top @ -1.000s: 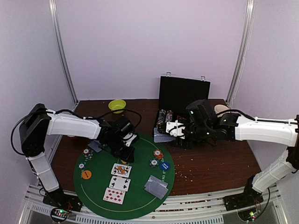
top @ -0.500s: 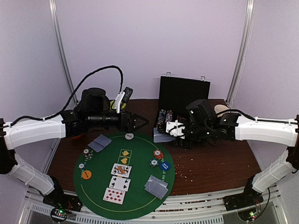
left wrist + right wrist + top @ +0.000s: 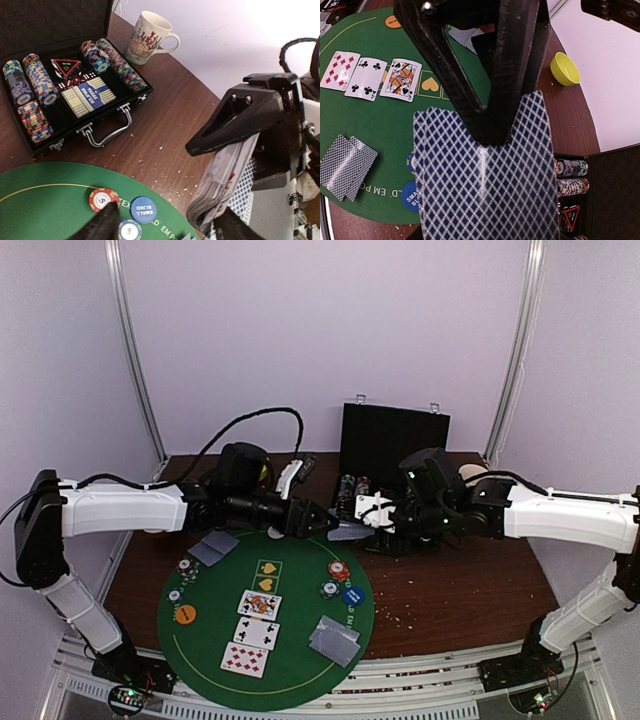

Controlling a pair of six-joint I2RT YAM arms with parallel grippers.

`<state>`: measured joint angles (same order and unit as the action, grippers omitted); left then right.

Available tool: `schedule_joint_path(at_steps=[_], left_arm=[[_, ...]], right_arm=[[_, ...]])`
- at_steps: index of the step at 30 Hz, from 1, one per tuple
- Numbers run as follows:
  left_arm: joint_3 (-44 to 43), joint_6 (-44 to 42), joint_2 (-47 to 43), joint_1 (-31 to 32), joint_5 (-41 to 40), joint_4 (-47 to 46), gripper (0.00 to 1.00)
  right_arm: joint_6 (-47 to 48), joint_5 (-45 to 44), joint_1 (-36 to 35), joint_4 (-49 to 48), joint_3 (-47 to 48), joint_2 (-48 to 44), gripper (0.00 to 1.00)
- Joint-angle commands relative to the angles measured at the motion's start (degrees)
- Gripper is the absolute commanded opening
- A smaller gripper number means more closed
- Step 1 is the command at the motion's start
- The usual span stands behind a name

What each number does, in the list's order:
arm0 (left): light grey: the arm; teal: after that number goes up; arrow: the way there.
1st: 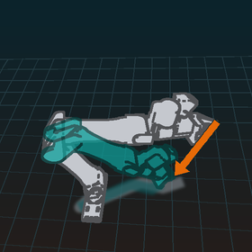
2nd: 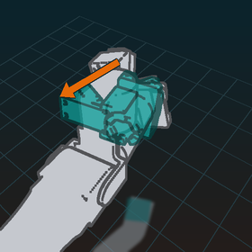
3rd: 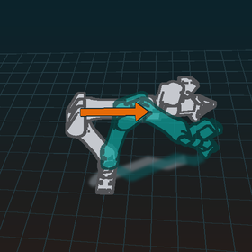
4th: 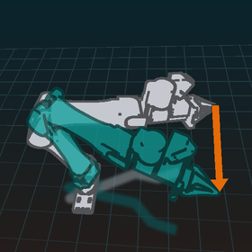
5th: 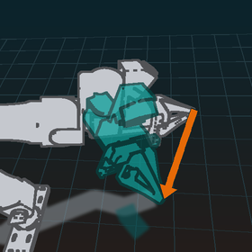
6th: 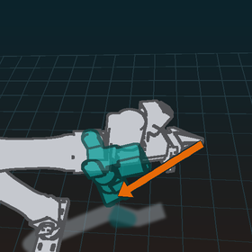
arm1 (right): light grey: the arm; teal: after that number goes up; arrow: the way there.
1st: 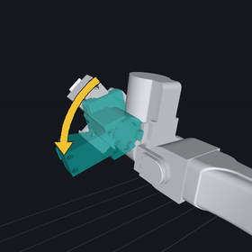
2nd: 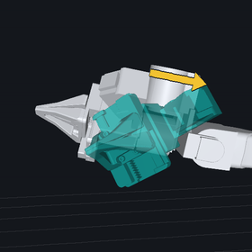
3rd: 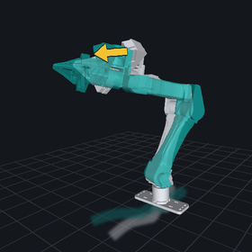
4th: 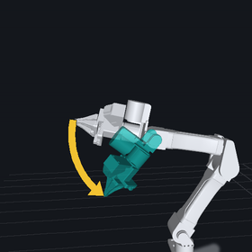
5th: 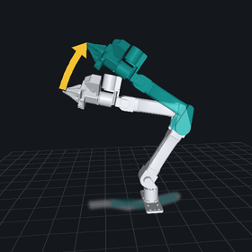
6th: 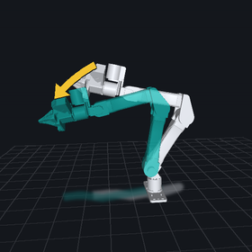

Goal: Distribute texas hold em gaming equipment
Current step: Pick up the poker card from the face-down deck piles.

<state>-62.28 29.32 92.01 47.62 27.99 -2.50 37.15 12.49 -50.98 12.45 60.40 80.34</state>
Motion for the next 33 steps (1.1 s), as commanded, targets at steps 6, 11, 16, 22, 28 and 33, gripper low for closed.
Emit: schedule_joint_path(at_steps=[6,11,16,22,28,33], left_arm=[[2.0,-0.4,-2.7,0.2,2.5,-2.2,0.30],[2.0,-0.9,-3.4,0.2,2.5,-0.5,0.18],[2.7,-1.1,-4.5,0.2,2.3,0.4,0.12],[3.2,-2.1,-5.9,0.2,2.0,2.4,0.00],[3.4,-4.7,-9.0,-0.3,2.9,7.3,0.00],[5.3,-5.7,-14.4,-4.3,7.4,12.4,0.00]], right_arm=[[0.0,0.0,0.0,-0.3,0.4,-0.8,0.48],[-0.1,-0.2,0.0,-0.3,0.4,-0.9,0.48],[0.0,-0.5,0.0,-0.3,0.1,-1.2,0.48],[0.1,-1.1,0.1,-0.1,-0.3,-1.4,0.48],[0.2,-2.6,0.3,-0.7,-1.1,-1.6,0.48],[0.3,-2.8,1.0,-0.8,-1.8,-1.8,0.48]])
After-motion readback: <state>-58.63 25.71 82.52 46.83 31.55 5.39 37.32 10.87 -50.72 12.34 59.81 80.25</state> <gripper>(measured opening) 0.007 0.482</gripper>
